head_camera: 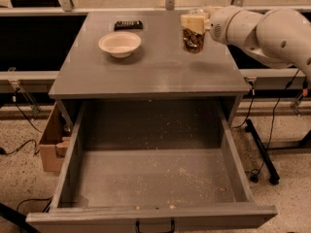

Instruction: Pick orange can from top drawer and place on counter

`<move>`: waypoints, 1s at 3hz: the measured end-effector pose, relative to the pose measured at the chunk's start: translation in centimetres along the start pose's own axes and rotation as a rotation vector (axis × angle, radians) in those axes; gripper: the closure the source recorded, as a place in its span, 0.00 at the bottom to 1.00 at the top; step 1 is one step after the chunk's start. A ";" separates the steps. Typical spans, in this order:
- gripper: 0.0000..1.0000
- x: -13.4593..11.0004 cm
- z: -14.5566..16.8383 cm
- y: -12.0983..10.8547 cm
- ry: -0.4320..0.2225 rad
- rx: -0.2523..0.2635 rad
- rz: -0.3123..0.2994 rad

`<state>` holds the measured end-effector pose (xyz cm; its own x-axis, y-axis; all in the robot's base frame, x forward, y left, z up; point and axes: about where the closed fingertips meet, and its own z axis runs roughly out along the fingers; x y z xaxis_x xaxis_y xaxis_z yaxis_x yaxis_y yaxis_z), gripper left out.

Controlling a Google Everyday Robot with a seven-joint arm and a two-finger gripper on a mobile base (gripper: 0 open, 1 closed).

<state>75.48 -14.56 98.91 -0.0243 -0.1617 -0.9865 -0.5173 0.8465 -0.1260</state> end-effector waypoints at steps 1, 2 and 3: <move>1.00 3.6 1.8 -1.5 -0.052 0.034 0.052; 0.99 7.6 4.1 -2.6 -0.081 0.044 0.114; 0.75 7.2 4.1 -2.6 -0.081 0.043 0.114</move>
Offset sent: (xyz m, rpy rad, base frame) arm 0.0683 -0.0266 -0.1085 0.1975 -0.0230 -0.0715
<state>80.14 -15.88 91.74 -0.0109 -0.0232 -0.9997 -0.4775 0.8785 -0.0152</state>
